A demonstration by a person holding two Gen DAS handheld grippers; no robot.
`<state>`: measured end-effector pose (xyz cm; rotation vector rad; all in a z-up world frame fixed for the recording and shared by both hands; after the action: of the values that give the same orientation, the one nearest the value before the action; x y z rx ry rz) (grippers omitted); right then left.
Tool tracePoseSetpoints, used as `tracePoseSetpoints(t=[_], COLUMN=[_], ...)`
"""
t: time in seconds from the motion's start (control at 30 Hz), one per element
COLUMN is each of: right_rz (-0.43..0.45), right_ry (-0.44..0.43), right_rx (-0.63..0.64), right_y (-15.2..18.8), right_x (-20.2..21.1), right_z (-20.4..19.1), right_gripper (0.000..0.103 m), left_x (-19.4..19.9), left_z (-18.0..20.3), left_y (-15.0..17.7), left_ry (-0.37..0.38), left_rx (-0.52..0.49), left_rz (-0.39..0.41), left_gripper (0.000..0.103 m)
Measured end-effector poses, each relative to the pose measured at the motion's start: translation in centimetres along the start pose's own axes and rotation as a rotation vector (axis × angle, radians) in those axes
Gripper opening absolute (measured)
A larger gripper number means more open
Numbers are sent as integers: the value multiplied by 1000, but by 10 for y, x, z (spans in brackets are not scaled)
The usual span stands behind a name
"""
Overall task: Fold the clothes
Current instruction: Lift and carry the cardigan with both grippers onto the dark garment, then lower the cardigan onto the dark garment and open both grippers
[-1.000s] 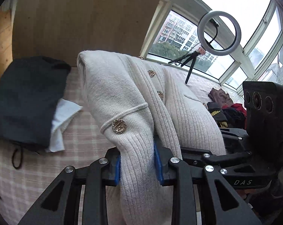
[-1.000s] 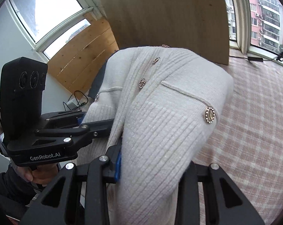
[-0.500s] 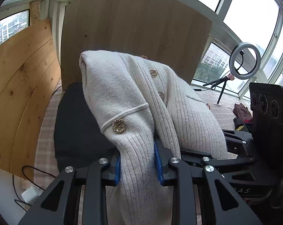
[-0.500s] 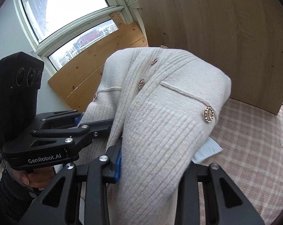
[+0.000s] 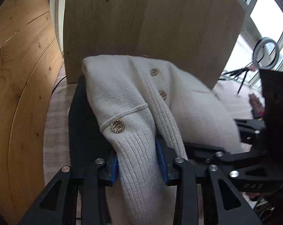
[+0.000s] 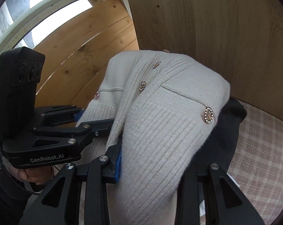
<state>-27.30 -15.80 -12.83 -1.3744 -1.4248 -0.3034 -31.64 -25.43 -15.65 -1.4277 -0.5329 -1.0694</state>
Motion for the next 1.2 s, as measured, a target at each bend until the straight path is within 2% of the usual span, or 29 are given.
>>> tracePoseSetpoints(t=[0.07,0.17,0.23,0.33,0.4,0.5,0.53,0.63,0.77,0.87,0.93,1.03,1.1,1.13,1.2], right_rz=[-76,-47,-28,-4,20,28,19,9,7,-16,-54,-121,-118,-87,-11], right_ry=[-1,-109,-184,-202,-170,-163,-180,-152,-219,-231,-213,-252,-290,-305,-324], right_rx=[-44,-141,-193,-188,-165,-188,-197,-251,-353,-409,-409,-451,-496,-503,-443], right_y=[6,14,21,29,30,8,2,-17,-40,-57,-65,-65,-64,-65,-71], right_x=[-12,15,38,61,67,61,56,42,34,13,-4,-29,-36,-33,-16], right_z=[18,43,54,59,58,71,72,93,118,130,134,139,142,141,126], right_gripper=[36,39,40,40,40,41,41,41,41,41,41,41,40,30,17], left_x=[-6,21,46,72,75,73,72,68,64,58,34,-1,-17,-17,-16], left_z=[-15,-25,-25,-25,-20,-9,-9,-9,-9,-10,-18,-25,-29,-32,-38], left_y=[6,12,20,39,52,64,56,30,-4,-29,-46,-54,-52,-49,-44], left_ry=[-10,27,7,13,12,8,1,-22,-52,-73,-89,-116,-126,-129,-140], left_rx=[57,133,133,155,161,148,141,120,91,71,77,56,47,59,77], left_rz=[-26,23,67,105,101,87,88,89,91,89,45,-20,-44,-38,-25], left_gripper=[46,45,45,50,49,48,48,47,49,50,50,50,48,48,49])
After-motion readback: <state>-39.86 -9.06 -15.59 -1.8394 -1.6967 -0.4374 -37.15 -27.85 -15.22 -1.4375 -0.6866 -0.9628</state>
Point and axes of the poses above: each gripper's, at about its wrist camera, not at the fingertips, and x roughly against the way its jaws point, z to its right, y to its underside, the point moved 6 cm from there along -x, roughly the way its jaws point, and after that the axes turned 8 degrees about -x, right-handed, at the moved point
